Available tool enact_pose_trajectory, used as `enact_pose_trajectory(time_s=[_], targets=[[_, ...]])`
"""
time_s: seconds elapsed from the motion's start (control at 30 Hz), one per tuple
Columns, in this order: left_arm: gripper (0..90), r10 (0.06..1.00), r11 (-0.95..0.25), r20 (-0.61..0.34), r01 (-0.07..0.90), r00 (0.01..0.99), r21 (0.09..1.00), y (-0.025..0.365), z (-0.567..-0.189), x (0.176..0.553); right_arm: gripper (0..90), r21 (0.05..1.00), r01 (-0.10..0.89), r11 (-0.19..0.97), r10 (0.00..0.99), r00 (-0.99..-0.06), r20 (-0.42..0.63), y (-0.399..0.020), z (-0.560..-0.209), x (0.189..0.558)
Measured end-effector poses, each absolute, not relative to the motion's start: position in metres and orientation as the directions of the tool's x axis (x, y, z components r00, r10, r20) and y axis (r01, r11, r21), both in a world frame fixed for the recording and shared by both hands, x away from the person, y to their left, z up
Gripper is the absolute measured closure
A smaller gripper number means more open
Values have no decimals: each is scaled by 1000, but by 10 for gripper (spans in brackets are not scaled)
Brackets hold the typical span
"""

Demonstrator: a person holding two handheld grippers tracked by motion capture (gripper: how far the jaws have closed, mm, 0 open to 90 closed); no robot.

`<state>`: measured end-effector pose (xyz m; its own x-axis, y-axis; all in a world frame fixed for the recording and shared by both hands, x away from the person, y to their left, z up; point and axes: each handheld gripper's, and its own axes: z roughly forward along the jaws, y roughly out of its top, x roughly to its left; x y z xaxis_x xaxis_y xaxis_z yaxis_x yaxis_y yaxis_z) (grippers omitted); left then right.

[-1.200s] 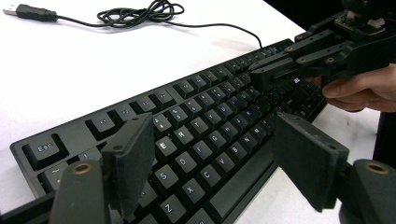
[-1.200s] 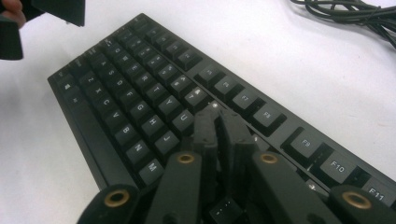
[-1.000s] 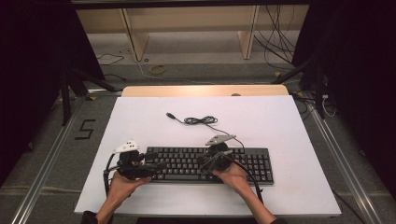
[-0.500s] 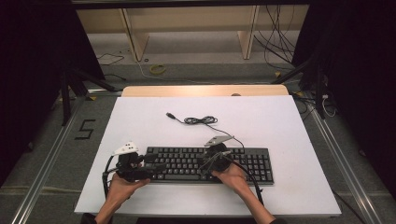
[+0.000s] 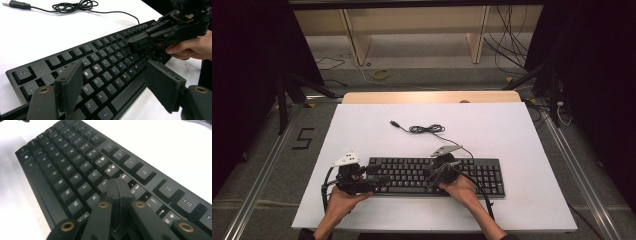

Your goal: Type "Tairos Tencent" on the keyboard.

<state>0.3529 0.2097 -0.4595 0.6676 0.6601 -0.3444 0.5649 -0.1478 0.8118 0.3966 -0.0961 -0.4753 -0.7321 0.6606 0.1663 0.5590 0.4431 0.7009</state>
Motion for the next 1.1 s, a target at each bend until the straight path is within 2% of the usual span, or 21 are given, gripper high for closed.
enact_pose_trajectory(time_s=[0.33,0.77,1.1], targets=[[298,661,-149,-345,567,666,810,210,-460,354,900,702,561,438,664,-728,168,-97,-479,395],[297,667,-145,-346,571,660,808,212,-461,356,877,741,557,376,666,-718,203,-106,-467,394],[297,668,-149,-345,572,660,807,212,-462,357,809,751,552,362,656,-724,215,-109,-463,392]])
